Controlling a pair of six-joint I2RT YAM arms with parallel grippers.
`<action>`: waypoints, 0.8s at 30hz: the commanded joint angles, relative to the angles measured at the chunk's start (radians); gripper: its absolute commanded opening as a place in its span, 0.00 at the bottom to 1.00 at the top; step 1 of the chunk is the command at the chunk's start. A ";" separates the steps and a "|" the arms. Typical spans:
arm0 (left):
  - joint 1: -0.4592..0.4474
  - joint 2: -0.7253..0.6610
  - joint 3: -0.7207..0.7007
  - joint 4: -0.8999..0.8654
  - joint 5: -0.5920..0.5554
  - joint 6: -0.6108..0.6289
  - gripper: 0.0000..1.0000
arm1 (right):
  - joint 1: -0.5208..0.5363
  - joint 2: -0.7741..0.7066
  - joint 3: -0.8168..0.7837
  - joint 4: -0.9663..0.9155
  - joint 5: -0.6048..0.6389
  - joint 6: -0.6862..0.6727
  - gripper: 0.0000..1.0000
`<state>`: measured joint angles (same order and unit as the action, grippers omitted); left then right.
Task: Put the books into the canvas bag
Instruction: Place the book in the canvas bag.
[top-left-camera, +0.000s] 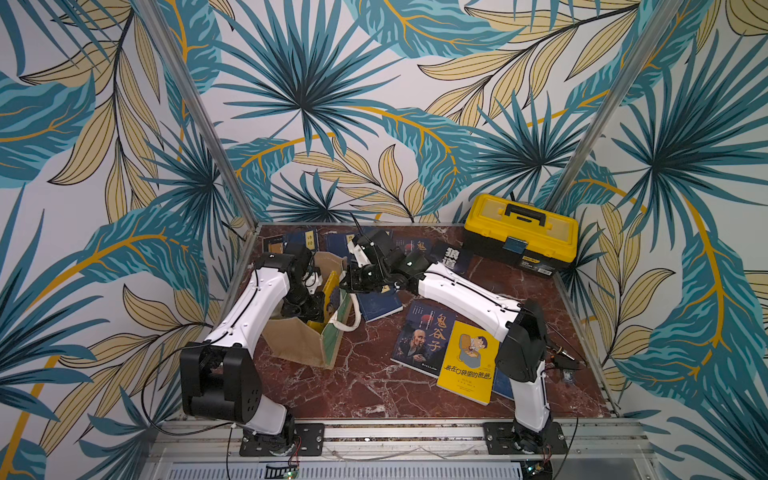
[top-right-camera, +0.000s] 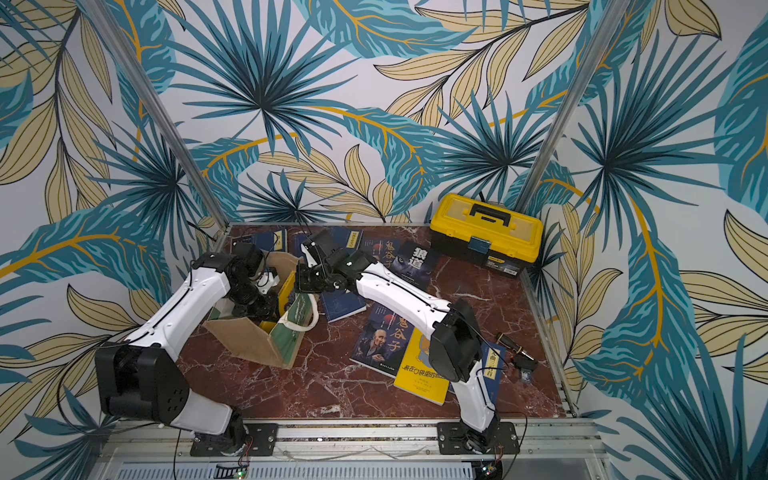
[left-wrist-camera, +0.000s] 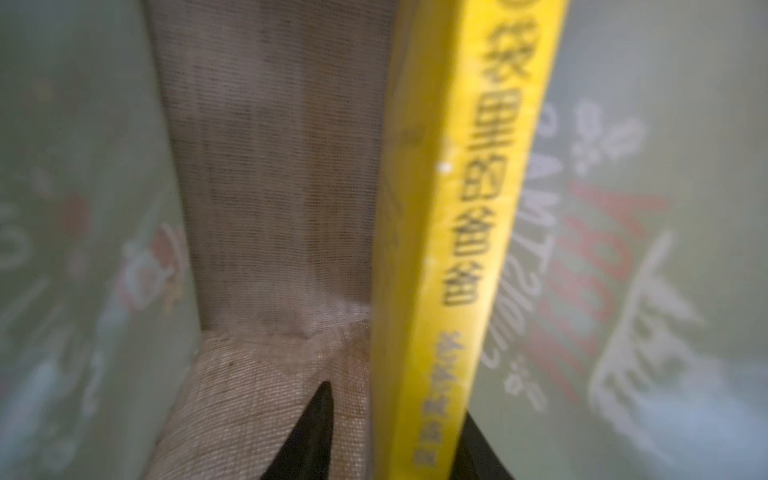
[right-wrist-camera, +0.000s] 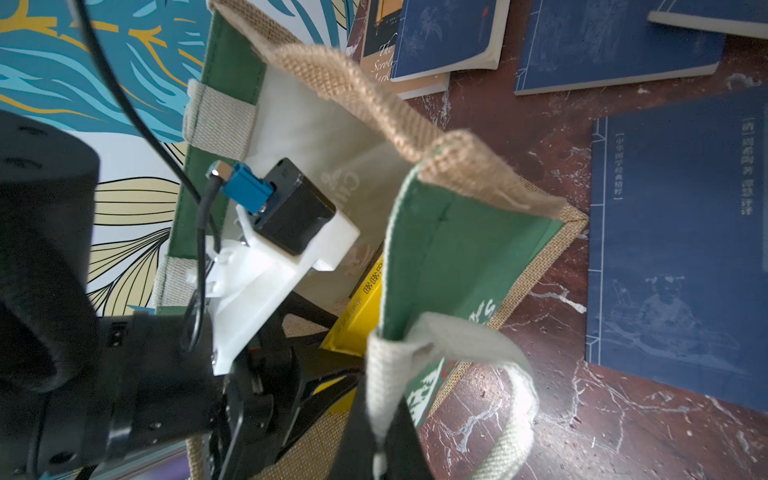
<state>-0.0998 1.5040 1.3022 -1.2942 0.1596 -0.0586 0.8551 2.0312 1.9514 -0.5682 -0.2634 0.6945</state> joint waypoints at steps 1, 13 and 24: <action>0.020 -0.034 -0.009 0.013 -0.146 -0.022 0.53 | 0.003 -0.007 0.023 0.002 -0.020 -0.031 0.00; 0.045 -0.150 0.093 -0.013 -0.314 -0.062 0.65 | 0.003 -0.001 0.036 -0.033 -0.031 -0.050 0.00; 0.025 -0.153 0.180 0.000 0.090 -0.017 0.41 | 0.003 0.028 0.078 -0.045 -0.056 -0.057 0.00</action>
<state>-0.0654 1.3376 1.4433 -1.3025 0.0986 -0.0914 0.8555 2.0396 1.9896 -0.6239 -0.2867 0.6571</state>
